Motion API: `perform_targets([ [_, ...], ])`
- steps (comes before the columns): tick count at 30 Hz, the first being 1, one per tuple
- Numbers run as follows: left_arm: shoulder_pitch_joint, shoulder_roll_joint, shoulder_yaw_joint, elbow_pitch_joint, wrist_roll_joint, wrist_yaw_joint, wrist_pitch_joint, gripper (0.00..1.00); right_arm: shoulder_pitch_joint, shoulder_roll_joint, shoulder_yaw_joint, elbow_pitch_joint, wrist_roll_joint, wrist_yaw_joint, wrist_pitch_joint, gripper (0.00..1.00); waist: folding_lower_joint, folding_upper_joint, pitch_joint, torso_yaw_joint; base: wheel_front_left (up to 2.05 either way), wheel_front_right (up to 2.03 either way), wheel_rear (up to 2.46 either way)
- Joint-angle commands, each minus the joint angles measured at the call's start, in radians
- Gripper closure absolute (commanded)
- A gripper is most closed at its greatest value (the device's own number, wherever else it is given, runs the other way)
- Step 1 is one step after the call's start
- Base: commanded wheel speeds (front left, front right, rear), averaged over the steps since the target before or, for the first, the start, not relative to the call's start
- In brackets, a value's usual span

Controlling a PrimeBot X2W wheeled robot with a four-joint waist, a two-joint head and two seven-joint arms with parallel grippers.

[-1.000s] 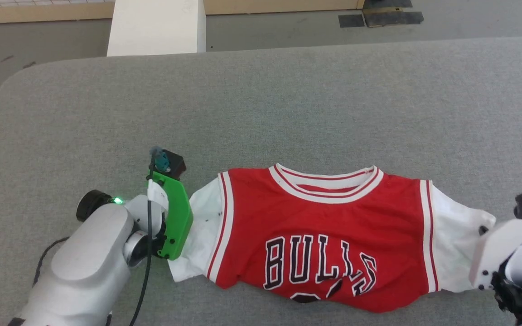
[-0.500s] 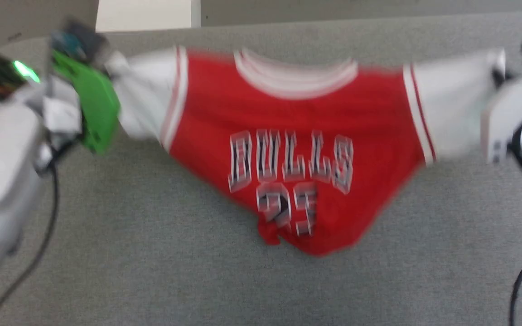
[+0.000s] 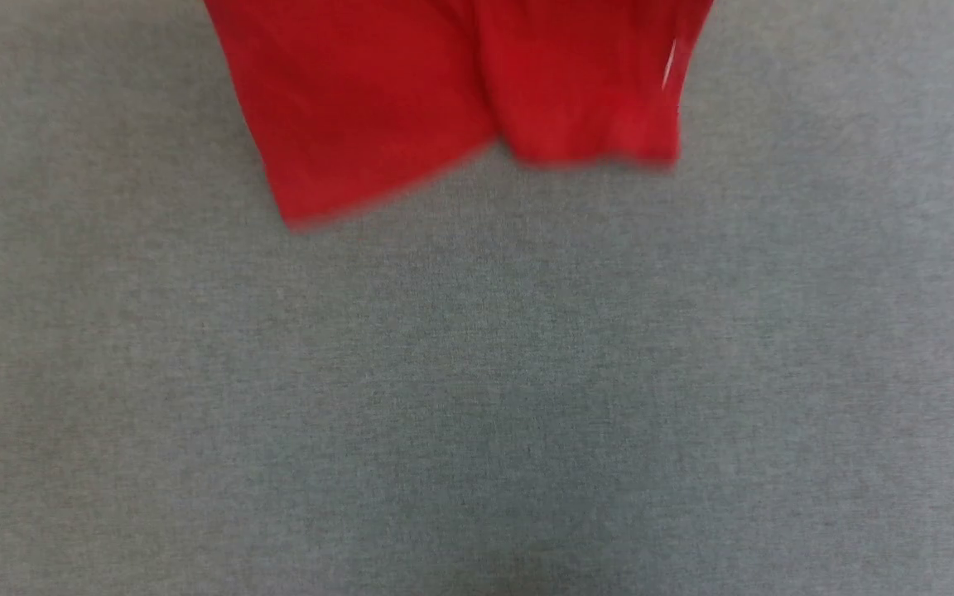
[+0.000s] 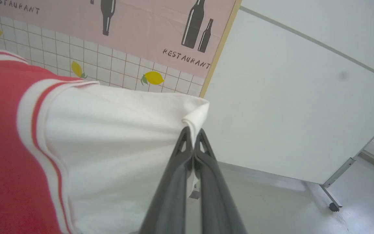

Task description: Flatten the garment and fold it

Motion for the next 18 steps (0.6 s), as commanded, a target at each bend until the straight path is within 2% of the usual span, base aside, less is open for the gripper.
perform_targets([
  [1, -0.040, -0.010, 0.022, 0.010, 0.006, 0.024, -0.040, 1.00, -0.047, 0.009, -0.015, 0.011, -0.024, -0.002, -0.037, 1.00, -0.0003, 0.0000, 0.055, 0.002, 0.00, 0.00, 0.00],
  [6, -0.107, -0.042, 0.084, 0.037, -0.009, 0.072, -0.168, 1.00, -0.171, 0.036, -0.058, 0.054, -0.083, -0.002, -0.179, 1.00, -0.0003, 0.0000, 0.064, 0.007, 0.00, 0.00, 0.00],
  [7, -0.110, -0.063, 0.116, 0.039, -0.032, 0.081, -0.222, 1.00, -0.208, 0.048, -0.079, 0.077, -0.099, -0.002, -0.249, 1.00, -0.0003, 0.0000, 0.058, 0.013, 0.00, 0.00, 0.00],
  [13, -0.005, -0.073, 0.061, 0.080, -0.033, 0.020, -0.225, 1.00, -0.154, 0.032, -0.048, 0.161, -0.074, -0.002, -0.317, 1.00, -0.0003, 0.0000, 0.028, 0.025, 0.00, 0.00, 0.00],
  [18, 0.177, -0.095, -0.012, 0.139, -0.074, -0.064, -0.153, 1.00, 0.040, 0.011, 0.030, 0.218, 0.011, -0.002, -0.346, 1.00, -0.0003, 0.0000, -0.028, 0.034, 0.00, 0.00, 0.00],
])
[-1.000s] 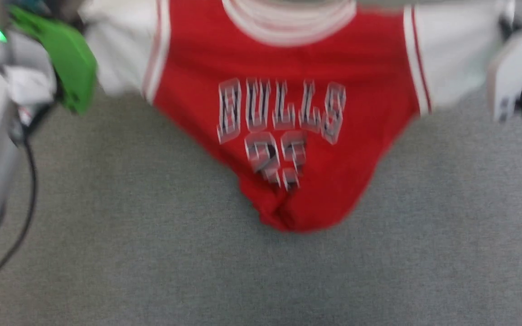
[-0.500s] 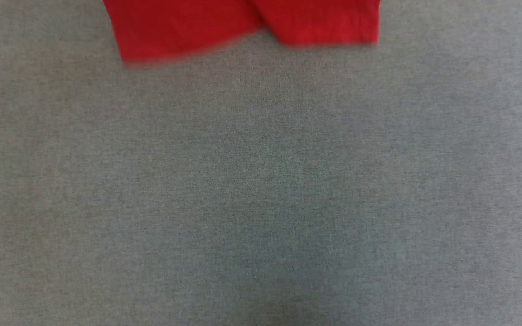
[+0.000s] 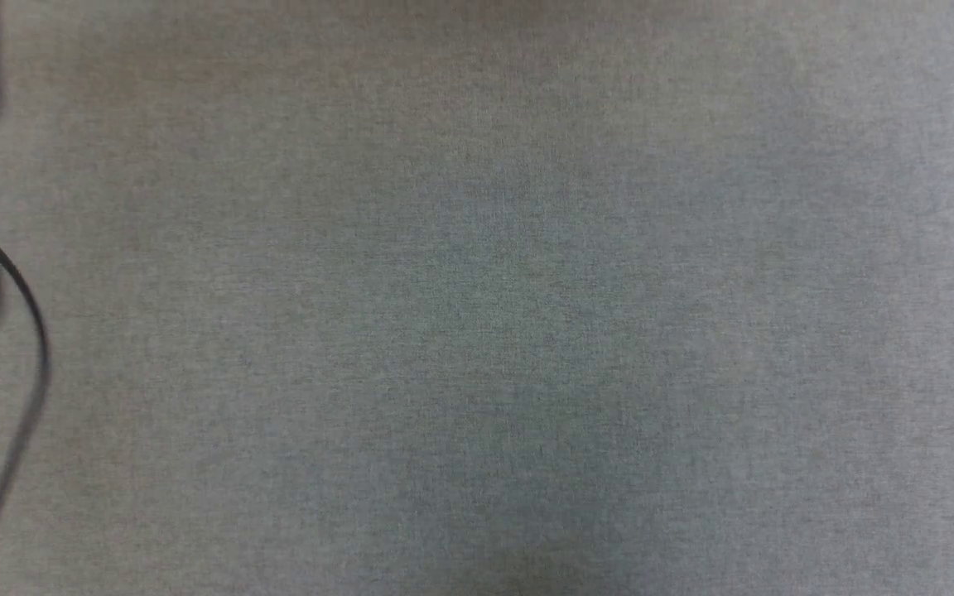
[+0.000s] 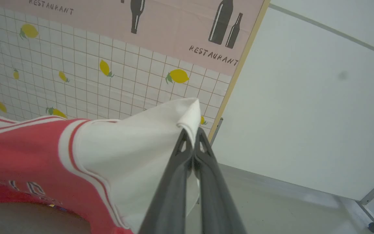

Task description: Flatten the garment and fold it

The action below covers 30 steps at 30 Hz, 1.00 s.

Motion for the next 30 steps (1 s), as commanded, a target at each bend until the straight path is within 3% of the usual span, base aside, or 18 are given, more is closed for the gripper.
perform_targets([
  [1, 0.055, -0.008, -0.011, 0.008, -0.017, -0.016, 0.016, 1.00, 0.063, -0.014, 0.019, 0.007, 0.030, -0.002, -0.009, 1.00, -0.0001, 0.0000, -0.041, 0.009, 0.00, 0.00, 0.00],
  [5, 0.242, -0.035, -0.049, 0.007, -0.098, -0.088, 0.097, 1.00, 0.270, -0.041, 0.079, 0.004, 0.145, -0.002, 0.008, 1.00, -0.0001, 0.0000, -0.115, 0.018, 0.00, 0.00, 0.00],
  [13, 0.616, -0.041, -0.133, -0.150, -0.236, -0.143, 0.247, 1.00, 0.694, -0.108, 0.111, -0.155, 0.285, -0.002, 0.127, 1.00, -0.0001, 0.0000, -0.242, 0.028, 0.00, 0.00, 0.00],
  [22, 0.938, -0.032, -0.132, -0.341, -0.327, -0.032, 0.269, 1.00, 1.090, -0.070, -0.044, -0.391, 0.275, -0.002, 0.252, 1.00, -0.0001, 0.0000, -0.337, 0.042, 0.00, 0.00, 0.00],
  [30, 1.143, -0.009, -0.111, -0.430, -0.367, 0.078, 0.257, 1.00, 1.320, 0.096, -0.227, -0.486, 0.212, -0.002, 0.346, 1.00, -0.0001, 0.0000, -0.370, 0.049, 0.00, 0.00, 0.00],
])
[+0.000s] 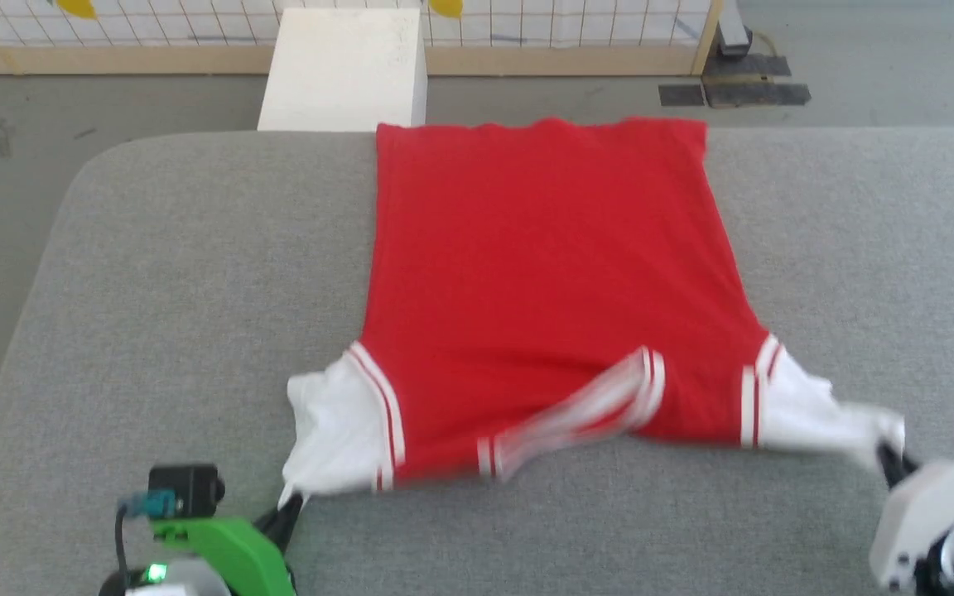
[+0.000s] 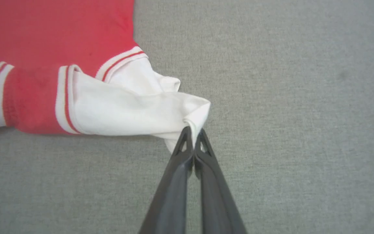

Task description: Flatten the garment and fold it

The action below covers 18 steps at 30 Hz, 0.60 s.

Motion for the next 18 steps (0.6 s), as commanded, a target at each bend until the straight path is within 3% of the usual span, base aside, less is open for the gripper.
perform_targets([
  [1, 0.034, 0.010, 0.004, -0.006, -0.003, 0.016, -0.008, 1.00, 0.030, 0.017, -0.021, -0.008, -0.017, -0.002, 0.018, 1.00, 0.0001, 0.0000, -0.011, 0.006, 0.00, 0.00, 0.00],
  [8, 0.135, 0.005, 0.008, -0.040, -0.035, 0.062, -0.010, 1.00, 0.119, 0.071, -0.143, 0.036, -0.014, -0.002, 0.143, 1.00, 0.0001, 0.0000, -0.028, 0.014, 0.00, 0.00, 0.00],
  [15, 0.174, 0.003, 0.015, -0.072, -0.053, 0.072, -0.018, 1.00, 0.132, 0.072, -0.130, 0.146, 0.085, -0.002, 0.177, 0.98, 0.0001, 0.0000, -0.033, 0.015, 0.00, 0.00, 0.00],
  [16, 0.173, 0.002, 0.014, -0.074, -0.053, 0.070, -0.020, 1.00, 0.128, 0.072, -0.127, 0.156, 0.094, -0.002, 0.170, 0.80, 0.0001, 0.0000, -0.033, 0.016, 0.00, 0.00, 0.00],
  [17, 0.172, -0.001, 0.012, -0.076, -0.052, 0.068, -0.022, 1.00, 0.125, 0.072, -0.121, 0.165, 0.101, -0.002, 0.163, 0.36, 0.0001, 0.0000, -0.033, 0.016, 0.00, 0.00, 0.00],
  [18, 0.171, -0.002, 0.011, -0.078, -0.051, 0.066, -0.025, 1.00, 0.124, 0.072, -0.115, 0.167, 0.104, -0.002, 0.157, 0.36, 0.0001, 0.0000, -0.034, 0.017, 0.00, 0.00, 0.00],
])
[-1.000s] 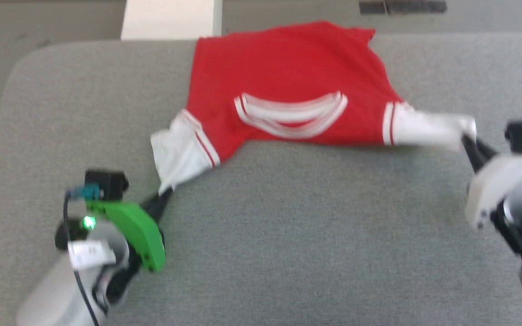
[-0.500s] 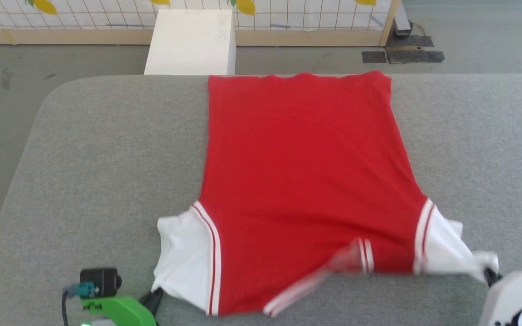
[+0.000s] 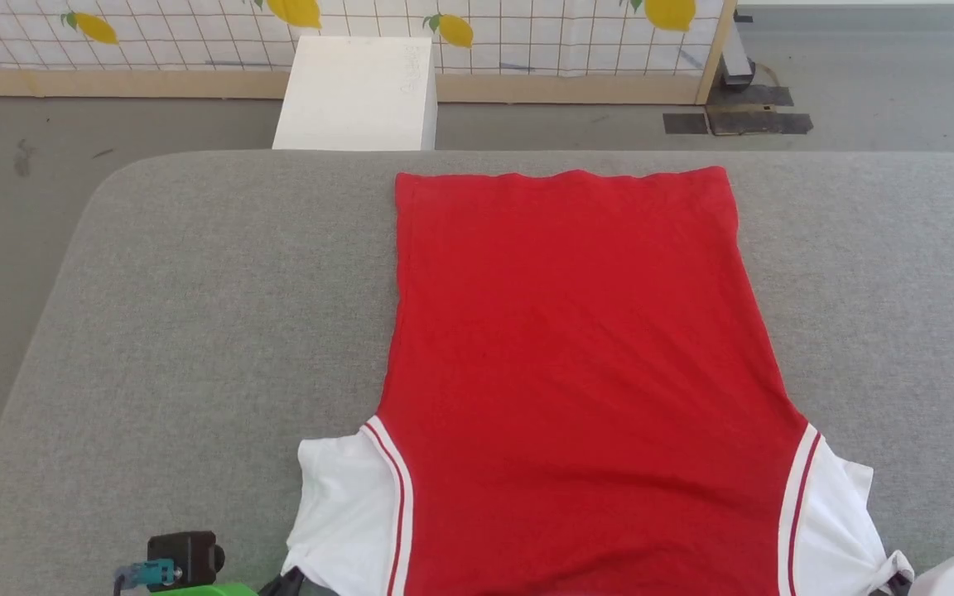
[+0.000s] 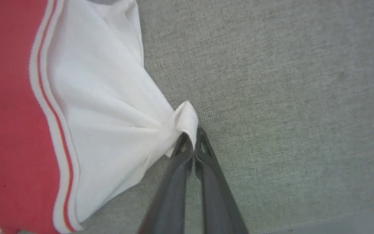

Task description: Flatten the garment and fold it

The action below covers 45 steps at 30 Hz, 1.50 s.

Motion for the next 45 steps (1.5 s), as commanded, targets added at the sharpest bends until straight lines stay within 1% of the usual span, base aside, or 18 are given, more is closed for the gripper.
perform_targets([
  [1, 0.013, 0.000, 0.003, -0.002, 0.000, -0.004, -0.009, 1.00, 0.006, 0.013, 0.011, 0.028, 0.008, -0.002, -0.006, 0.00, 0.0001, 0.0000, -0.002, 0.001, 0.00, 0.00, 0.00],
  [6, 0.011, -0.002, 0.002, 0.001, 0.003, -0.024, -0.030, 1.00, -0.007, 0.013, -0.021, -0.040, 0.014, -0.002, -0.093, 0.00, 0.0001, 0.0000, -0.005, 0.009, 0.00, 0.00, 0.00],
  [10, -0.001, -0.007, 0.002, 0.019, 0.001, -0.047, -0.044, 1.00, -0.043, 0.013, -0.009, -0.121, 0.033, -0.002, -0.192, 0.00, 0.0001, 0.0000, -0.004, 0.019, 0.00, 0.00, 0.00],
  [12, -0.014, -0.010, -0.002, 0.032, 0.004, -0.058, -0.047, 1.00, -0.088, 0.013, 0.000, -0.158, 0.050, -0.002, -0.262, 0.00, 0.0001, 0.0000, 0.000, 0.031, 0.00, 0.00, 0.00],
  [14, -0.028, -0.015, -0.003, 0.043, 0.006, -0.067, -0.052, 1.00, -0.140, 0.013, 0.008, -0.165, 0.060, -0.002, -0.318, 0.00, 0.0001, 0.0000, 0.007, 0.044, 0.00, 0.00, 0.00],
  [18, -0.065, -0.027, -0.008, 0.060, 0.007, -0.094, -0.059, 1.00, -0.276, 0.013, 0.034, -0.134, 0.023, -0.002, -0.408, 0.00, 0.0001, 0.0000, 0.040, 0.081, 0.00, 0.00, 0.00],
  [22, -0.110, -0.045, -0.015, 0.058, 0.021, -0.104, -0.068, 1.00, -0.467, 0.010, 0.036, -0.032, -0.027, -0.002, -0.470, 0.00, 0.0001, 0.0000, 0.101, 0.124, 0.00, 0.00, 0.00],
  [25, -0.143, -0.060, -0.020, 0.040, 0.035, -0.104, -0.075, 1.00, -0.608, -0.015, 0.018, 0.065, -0.057, -0.002, -0.479, 0.00, 0.0001, 0.0000, 0.157, 0.161, 0.00, 0.00, 0.00],
  [28, -0.173, -0.073, -0.028, 0.004, 0.053, -0.094, -0.079, 1.00, -0.753, -0.056, -0.011, 0.181, -0.102, -0.002, -0.459, 0.00, 0.0001, 0.0000, 0.216, 0.201, 0.00, 0.00, 0.00],
  [31, -0.194, -0.085, -0.037, -0.035, 0.070, -0.084, -0.080, 1.00, -0.869, -0.095, -0.051, 0.281, -0.157, -0.002, -0.407, 0.00, 0.0001, 0.0000, 0.266, 0.240, 0.00, 0.00, 0.00],
  [36, -0.224, -0.106, -0.059, -0.100, 0.092, -0.069, -0.069, 1.00, -1.026, -0.148, -0.164, 0.395, -0.275, -0.002, -0.264, 0.00, 0.0001, 0.0000, 0.344, 0.306, 0.00, 0.00, 0.00],
  [39, -0.235, -0.120, -0.070, -0.118, 0.096, -0.068, -0.067, 1.00, -1.081, -0.160, -0.241, 0.426, -0.360, -0.002, -0.147, 0.00, 0.0001, 0.0000, 0.379, 0.335, 0.00, 0.00, 0.00],
  [42, -0.244, -0.131, -0.075, -0.122, 0.097, -0.069, -0.070, 1.00, -1.125, -0.152, -0.311, 0.417, -0.447, -0.002, -0.028, 0.00, 0.0001, 0.0000, 0.409, 0.355, 0.00, 0.00, 0.00],
  [45, -0.249, -0.138, -0.079, -0.117, 0.097, -0.071, -0.072, 1.00, -1.149, -0.140, -0.341, 0.387, -0.516, -0.002, 0.067, 0.00, 0.0001, 0.0000, 0.432, 0.367, 0.00, 0.00, 0.00],
])
